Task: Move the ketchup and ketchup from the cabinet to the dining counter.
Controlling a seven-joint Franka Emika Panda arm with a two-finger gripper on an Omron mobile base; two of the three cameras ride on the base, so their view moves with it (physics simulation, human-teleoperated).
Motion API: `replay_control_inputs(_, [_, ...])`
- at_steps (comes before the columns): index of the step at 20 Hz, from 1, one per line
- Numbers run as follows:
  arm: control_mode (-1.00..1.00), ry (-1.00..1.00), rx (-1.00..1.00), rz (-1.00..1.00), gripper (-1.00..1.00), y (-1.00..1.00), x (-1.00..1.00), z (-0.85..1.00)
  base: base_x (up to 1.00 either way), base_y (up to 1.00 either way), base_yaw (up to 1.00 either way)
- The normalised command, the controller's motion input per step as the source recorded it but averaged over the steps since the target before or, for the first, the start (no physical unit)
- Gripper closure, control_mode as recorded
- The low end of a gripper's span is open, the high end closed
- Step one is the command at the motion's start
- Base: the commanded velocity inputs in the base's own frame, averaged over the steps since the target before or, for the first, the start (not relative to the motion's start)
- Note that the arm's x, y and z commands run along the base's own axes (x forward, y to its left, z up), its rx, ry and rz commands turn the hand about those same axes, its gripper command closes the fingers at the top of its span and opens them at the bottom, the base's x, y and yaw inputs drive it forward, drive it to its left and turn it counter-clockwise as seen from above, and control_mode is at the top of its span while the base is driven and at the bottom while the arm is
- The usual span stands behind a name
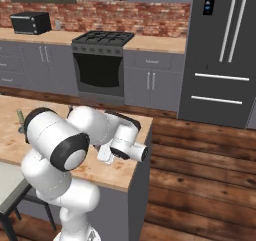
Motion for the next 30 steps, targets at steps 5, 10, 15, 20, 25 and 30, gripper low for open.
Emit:
replay_control_inputs(5, [-1.00, -0.28, -0.03, 0.00, -1.00, 0.00, -0.56, 1.00, 0.00, 0.00, 0.00])
replay_control_inputs(10, [-1.00, -0.08, -0.05, 0.00, -1.00, 0.00, -0.63, 1.00, 0.00, 0.00, 0.00])
replay_control_inputs(15, [-1.00, 0.00, -0.07, 0.00, -1.00, 0.00, -0.67, 1.00, 0.00, 0.00, 0.00])
replay_control_inputs(20, [-1.00, 0.11, -0.11, -0.03, -1.00, -0.17, -0.67, 0.91, 0.00, 0.00, 0.00])
replay_control_inputs(25, [-1.00, 0.14, -0.13, -0.06, -1.00, -0.34, -0.65, 0.51, 0.00, 0.00, 0.00])
replay_control_inputs(30, [-1.00, 0.10, -0.15, -0.01, -1.00, -0.19, -0.76, 0.10, 0.00, 0.00, 0.00])
